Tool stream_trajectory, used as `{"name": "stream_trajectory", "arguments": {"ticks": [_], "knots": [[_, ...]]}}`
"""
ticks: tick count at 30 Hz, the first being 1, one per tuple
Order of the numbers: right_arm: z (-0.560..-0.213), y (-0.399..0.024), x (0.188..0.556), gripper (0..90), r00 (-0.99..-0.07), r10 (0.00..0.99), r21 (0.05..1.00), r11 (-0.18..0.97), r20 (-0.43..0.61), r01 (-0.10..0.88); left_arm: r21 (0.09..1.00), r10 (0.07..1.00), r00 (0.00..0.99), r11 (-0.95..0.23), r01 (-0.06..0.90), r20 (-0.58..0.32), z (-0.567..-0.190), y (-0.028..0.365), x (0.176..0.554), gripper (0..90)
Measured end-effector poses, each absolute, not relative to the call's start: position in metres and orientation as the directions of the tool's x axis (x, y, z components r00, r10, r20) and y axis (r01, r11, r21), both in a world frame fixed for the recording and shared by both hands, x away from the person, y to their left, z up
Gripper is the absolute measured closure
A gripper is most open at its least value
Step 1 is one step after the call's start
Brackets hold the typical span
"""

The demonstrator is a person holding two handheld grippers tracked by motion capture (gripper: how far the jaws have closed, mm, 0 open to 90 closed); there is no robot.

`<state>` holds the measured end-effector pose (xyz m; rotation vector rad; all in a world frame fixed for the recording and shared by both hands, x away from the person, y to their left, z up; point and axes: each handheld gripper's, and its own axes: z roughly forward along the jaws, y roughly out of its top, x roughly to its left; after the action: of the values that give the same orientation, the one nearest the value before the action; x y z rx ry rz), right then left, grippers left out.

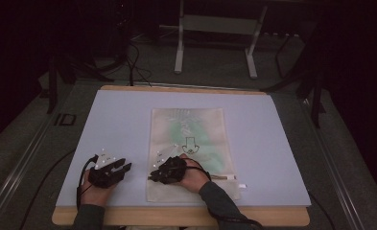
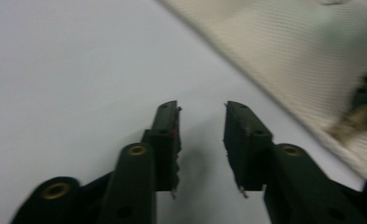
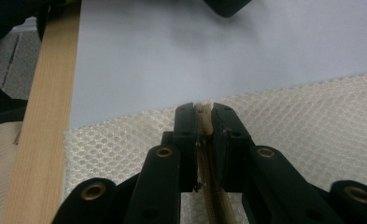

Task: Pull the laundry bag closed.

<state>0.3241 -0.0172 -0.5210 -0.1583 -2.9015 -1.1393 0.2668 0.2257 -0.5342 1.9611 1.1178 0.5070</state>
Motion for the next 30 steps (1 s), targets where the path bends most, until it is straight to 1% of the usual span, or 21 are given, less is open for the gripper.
{"name": "stream_trajectory", "arguments": {"ticks": [4,5,6,7,8,11,14,24,30], "knots": [[-0.521,-0.018,0.325,81.0,-0.994,0.085,0.675,0.73,0.064,0.106,0.818,0.796,0.605,-0.341,0.463,-0.01,-0.527,0.217,0.254,76.7],[-0.521,-0.018,0.325,81.0,-0.994,0.085,0.675,0.73,0.065,0.107,0.821,0.78,0.626,-0.352,0.45,-0.01,-0.525,0.215,0.251,79.2],[-0.521,-0.018,0.325,81.0,-0.994,0.087,0.676,0.729,0.068,0.11,0.827,0.751,0.66,-0.358,0.433,-0.02,-0.524,0.213,0.247,84.1],[-0.521,-0.018,0.325,81.0,-0.994,0.087,0.676,0.729,0.068,0.11,0.827,0.751,0.66,-0.358,0.433,-0.02,-0.524,0.213,0.247,86.2],[-0.521,-0.018,0.326,81.0,-0.994,0.085,0.674,0.731,0.068,0.108,0.826,0.73,0.683,-0.371,0.424,-0.022,-0.521,0.211,0.245,88.3],[-0.522,-0.018,0.326,81.0,-0.993,0.089,0.672,0.732,0.072,0.114,0.825,0.709,0.704,-0.382,0.416,-0.026,-0.52,0.209,0.243,88.8],[-0.522,-0.017,0.327,80.9,-0.994,0.086,0.671,0.733,0.072,0.112,0.819,0.664,0.747,-0.404,0.407,-0.043,-0.521,0.205,0.242,88.9],[-0.52,-0.015,0.328,81.0,-0.994,0.085,0.668,0.735,0.072,0.112,0.795,0.577,0.815,-0.469,0.384,-0.054,-0.525,0.189,0.239,88.9],[-0.519,-0.014,0.328,81.0,-0.994,0.083,0.668,0.736,0.071,0.109,0.783,0.556,0.83,-0.498,0.373,-0.042,-0.528,0.18,0.24,89.0]]}}
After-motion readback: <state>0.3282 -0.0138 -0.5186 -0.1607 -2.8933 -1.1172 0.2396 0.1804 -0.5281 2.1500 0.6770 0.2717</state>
